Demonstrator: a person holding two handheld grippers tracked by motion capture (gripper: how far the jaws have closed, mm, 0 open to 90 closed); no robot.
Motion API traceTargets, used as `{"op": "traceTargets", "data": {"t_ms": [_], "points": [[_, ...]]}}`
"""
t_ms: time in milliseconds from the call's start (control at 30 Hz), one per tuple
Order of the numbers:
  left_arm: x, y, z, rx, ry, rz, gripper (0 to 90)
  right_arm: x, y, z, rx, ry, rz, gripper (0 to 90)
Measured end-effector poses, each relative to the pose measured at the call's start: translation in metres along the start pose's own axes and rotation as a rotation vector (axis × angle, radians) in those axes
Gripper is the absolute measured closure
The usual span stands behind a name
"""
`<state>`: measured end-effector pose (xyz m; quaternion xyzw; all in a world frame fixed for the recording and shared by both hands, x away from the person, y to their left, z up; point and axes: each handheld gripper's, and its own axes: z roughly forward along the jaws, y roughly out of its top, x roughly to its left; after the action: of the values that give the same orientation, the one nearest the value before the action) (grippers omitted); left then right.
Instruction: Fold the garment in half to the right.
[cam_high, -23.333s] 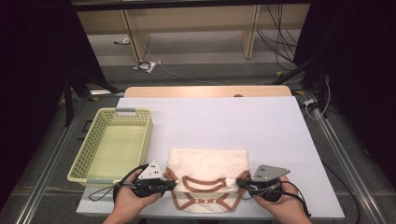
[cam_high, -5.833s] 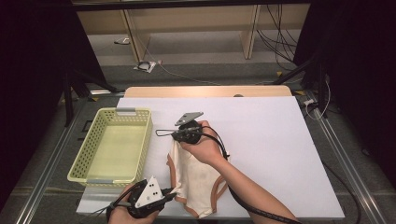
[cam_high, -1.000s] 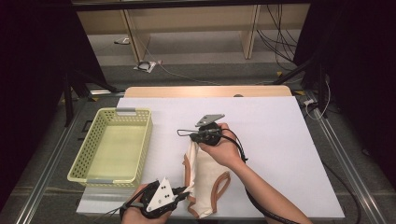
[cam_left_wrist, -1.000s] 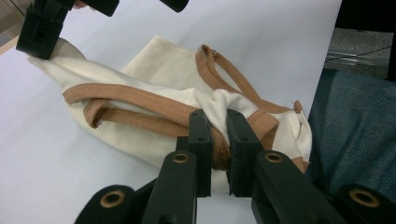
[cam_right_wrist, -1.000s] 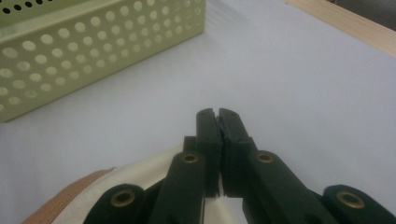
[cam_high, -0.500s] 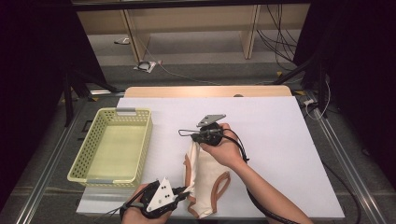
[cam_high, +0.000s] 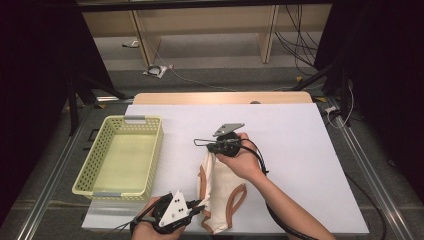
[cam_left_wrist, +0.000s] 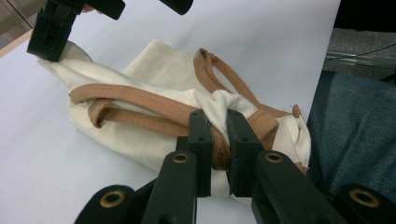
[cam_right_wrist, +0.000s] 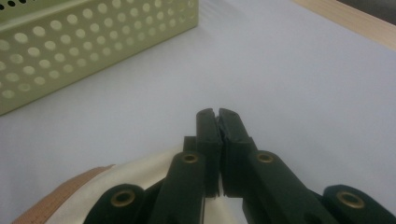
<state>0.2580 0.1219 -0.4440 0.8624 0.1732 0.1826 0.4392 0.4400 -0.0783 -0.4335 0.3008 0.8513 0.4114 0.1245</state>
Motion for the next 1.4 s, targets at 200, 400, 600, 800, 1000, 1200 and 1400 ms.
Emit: {"op": "traceTargets", "data": {"t_ms": [200, 400, 600, 800, 1000, 1200, 1400], "points": [[-0.0001, 0.0001, 0.0002, 0.0, -0.001, -0.001, 82.2, -0.0007, -0.0008, -0.0013, 0.006, -0.001, -0.002, 88.5], [-0.0003, 0.0003, 0.0005, 0.004, -0.002, 0.002, 82.1, -0.0008, -0.0018, -0.0009, 0.004, -0.001, 0.003, 88.5], [-0.0018, 0.0028, 0.0025, 0.003, -0.005, 0.004, 82.1, -0.0009, -0.0026, -0.0019, 0.01, -0.004, 0.009, 88.5], [-0.0016, 0.0029, 0.0032, 0.008, -0.008, 0.002, 82.2, -0.0027, -0.0042, -0.0032, 0.004, -0.005, 0.003, 88.5], [-0.0019, 0.0028, 0.0041, 0.012, -0.01, 0.002, 82.1, -0.0037, -0.006, -0.0039, 0.005, -0.006, 0.006, 88.5], [-0.003, 0.0071, 0.0071, 0.012, -0.02, 0.007, 82.1, -0.0042, -0.0061, -0.0048, 0.002, -0.007, 0.01, 88.5], [-0.0025, 0.0071, 0.0076, 0.015, -0.019, 0.003, 82.2, -0.0056, -0.0076, -0.0067, 0.005, -0.011, 0.011, 88.5]]}}
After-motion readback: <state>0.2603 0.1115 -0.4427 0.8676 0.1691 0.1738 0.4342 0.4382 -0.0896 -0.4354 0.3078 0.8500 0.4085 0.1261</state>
